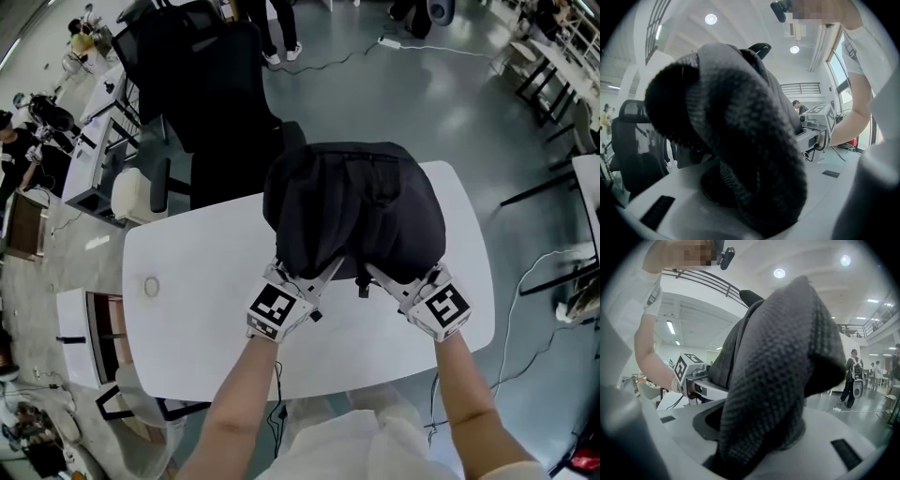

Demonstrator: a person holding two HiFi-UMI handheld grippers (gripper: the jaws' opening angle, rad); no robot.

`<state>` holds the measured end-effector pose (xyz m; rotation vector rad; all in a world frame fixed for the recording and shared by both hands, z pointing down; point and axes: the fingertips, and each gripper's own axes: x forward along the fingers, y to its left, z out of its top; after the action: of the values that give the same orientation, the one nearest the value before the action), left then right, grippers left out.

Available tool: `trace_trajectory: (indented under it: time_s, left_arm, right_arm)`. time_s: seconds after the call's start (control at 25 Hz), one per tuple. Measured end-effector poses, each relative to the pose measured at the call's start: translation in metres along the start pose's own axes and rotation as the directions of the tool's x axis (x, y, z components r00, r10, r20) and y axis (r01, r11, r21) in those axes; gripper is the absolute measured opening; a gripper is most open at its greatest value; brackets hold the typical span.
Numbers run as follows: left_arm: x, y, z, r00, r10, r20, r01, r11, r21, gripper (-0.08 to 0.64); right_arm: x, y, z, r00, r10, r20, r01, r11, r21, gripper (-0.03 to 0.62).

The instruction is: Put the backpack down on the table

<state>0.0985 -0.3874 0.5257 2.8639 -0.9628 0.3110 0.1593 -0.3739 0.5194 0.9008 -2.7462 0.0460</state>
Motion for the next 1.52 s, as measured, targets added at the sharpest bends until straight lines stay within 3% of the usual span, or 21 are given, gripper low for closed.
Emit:
trace_trajectory:
  time_s: [0.24,0.8,1.52]
  left_arm:
    - [0.017,0.016,-0.034,0.999,0.026,-0.022,-0.027,0.999,-0.029,0.150]
    - [0.040,0.029,-0.076,0.996,0.049,-0.069,-0.053,0.997,-0.051,0.158]
    - [0.041,0.031,-0.095,0.995,0.067,-0.075,-0.071,0.996,-0.056,0.190]
  right_arm:
    - [0.022,-0.013,-0.029,1.000,-0.017,-0.018,0.017,1.000,0.017,0.210]
    - [0.039,-0.028,-0.075,0.998,-0.038,-0.051,0.042,0.995,0.090,0.213]
    - [0.041,-0.026,-0.087,0.999,-0.027,-0.036,0.033,0.987,0.155,0.215]
